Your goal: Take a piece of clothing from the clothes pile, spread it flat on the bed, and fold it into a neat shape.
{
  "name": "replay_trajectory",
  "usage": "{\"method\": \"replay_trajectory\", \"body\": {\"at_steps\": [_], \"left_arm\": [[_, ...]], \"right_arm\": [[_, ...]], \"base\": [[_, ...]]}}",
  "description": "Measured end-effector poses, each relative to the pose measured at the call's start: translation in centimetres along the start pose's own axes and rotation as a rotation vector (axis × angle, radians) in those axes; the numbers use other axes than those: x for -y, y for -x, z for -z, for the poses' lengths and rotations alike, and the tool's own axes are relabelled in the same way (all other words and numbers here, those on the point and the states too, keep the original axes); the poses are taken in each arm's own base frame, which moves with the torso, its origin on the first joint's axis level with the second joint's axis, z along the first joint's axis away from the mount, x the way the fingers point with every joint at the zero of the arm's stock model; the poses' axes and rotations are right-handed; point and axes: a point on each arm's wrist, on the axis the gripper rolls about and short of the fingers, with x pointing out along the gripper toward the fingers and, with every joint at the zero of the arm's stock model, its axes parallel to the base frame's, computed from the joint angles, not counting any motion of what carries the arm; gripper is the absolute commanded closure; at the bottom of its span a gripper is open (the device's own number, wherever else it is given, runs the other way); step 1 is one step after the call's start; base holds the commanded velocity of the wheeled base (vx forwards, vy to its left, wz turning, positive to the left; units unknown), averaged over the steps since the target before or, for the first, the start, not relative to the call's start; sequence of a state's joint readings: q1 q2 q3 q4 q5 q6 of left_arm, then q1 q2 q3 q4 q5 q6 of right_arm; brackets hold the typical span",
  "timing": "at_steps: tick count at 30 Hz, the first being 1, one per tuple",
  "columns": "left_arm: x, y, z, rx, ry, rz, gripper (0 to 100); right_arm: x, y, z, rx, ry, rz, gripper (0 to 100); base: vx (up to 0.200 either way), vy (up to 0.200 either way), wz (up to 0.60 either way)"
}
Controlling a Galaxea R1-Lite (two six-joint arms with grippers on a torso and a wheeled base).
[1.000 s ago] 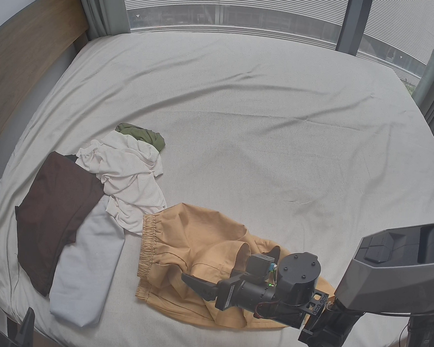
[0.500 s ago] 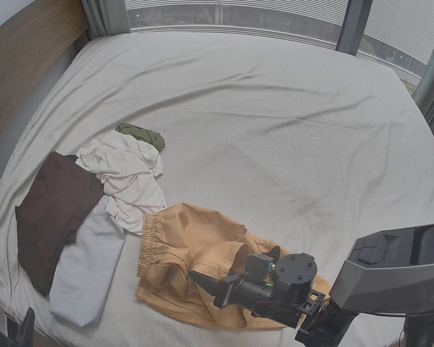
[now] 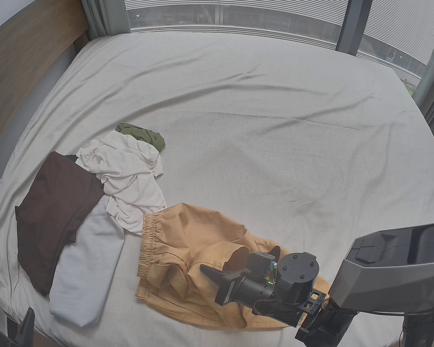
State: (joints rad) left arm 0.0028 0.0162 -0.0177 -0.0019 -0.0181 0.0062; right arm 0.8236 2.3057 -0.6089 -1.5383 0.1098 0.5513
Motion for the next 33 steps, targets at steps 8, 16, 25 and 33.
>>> {"method": "replay_trajectory", "body": {"at_steps": [8, 16, 25, 33], "left_arm": [[0.0, 0.0, 0.0, 0.0, 0.0, 0.0, 0], [0.0, 0.0, 0.0, 0.0, 0.0, 0.0, 0], [0.0, 0.0, 0.0, 0.0, 0.003, 0.0, 0], [0.0, 0.0, 0.0, 0.0, 0.002, 0.0, 0]], "right_arm": [[0.5, 1.1, -1.2, 0.021, 0.032, 0.022, 100], [0.5, 2.2, -3.5, 0.073, 0.048, 0.009, 100], [0.2, 4.0, -5.7, 0.116, 0.142, -0.016, 100], [0.4, 6.0, -6.6, 0.108, 0.151, -0.029, 100]], "base": [[0.0, 0.0, 0.0], [0.0, 0.0, 0.0], [0.0, 0.0, 0.0], [0.0, 0.0, 0.0]]}}
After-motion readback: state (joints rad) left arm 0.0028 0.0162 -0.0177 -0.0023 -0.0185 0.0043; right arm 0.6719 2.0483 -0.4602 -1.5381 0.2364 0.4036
